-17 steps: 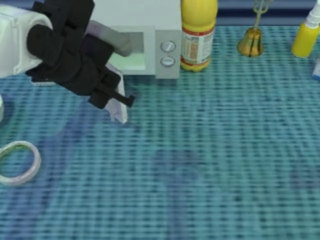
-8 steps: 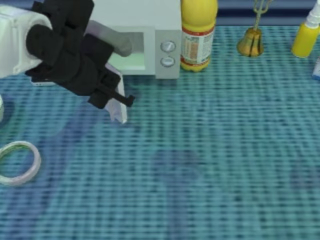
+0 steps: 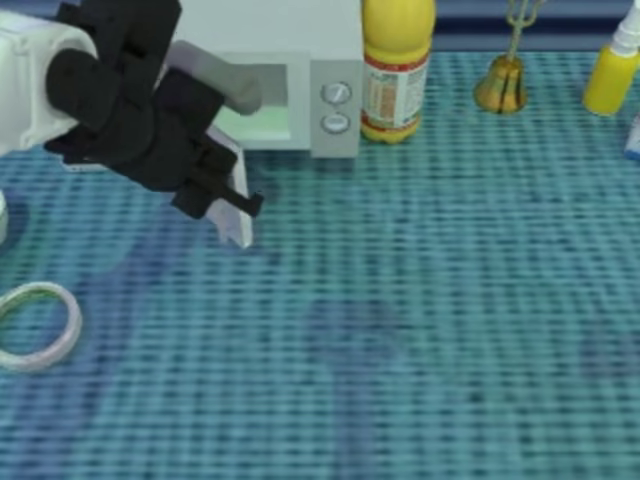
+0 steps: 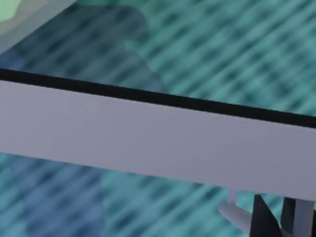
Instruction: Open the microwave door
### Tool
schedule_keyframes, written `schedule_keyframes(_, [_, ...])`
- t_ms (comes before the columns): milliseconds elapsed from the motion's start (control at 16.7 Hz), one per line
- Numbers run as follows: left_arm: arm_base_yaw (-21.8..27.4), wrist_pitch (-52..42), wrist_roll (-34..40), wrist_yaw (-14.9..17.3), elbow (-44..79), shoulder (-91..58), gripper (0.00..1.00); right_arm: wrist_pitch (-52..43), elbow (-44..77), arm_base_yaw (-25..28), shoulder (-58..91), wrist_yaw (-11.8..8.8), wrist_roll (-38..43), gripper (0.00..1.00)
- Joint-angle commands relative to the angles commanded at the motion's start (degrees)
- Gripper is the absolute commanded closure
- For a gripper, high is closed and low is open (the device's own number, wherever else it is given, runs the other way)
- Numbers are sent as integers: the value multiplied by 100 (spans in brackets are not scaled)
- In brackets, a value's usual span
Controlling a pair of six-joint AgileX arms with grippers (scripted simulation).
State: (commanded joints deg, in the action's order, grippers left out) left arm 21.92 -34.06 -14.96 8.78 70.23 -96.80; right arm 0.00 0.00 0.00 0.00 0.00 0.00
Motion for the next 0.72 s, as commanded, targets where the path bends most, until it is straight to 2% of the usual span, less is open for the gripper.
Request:
schedule_keyframes(360, [-343, -164, -814, 406, -214, 188, 100, 0, 0, 0, 0, 0, 0, 0])
schedule_keyframes(720, [-354, -160, -840, 422, -211, 205, 100, 0, 0, 0, 0, 0, 0, 0])
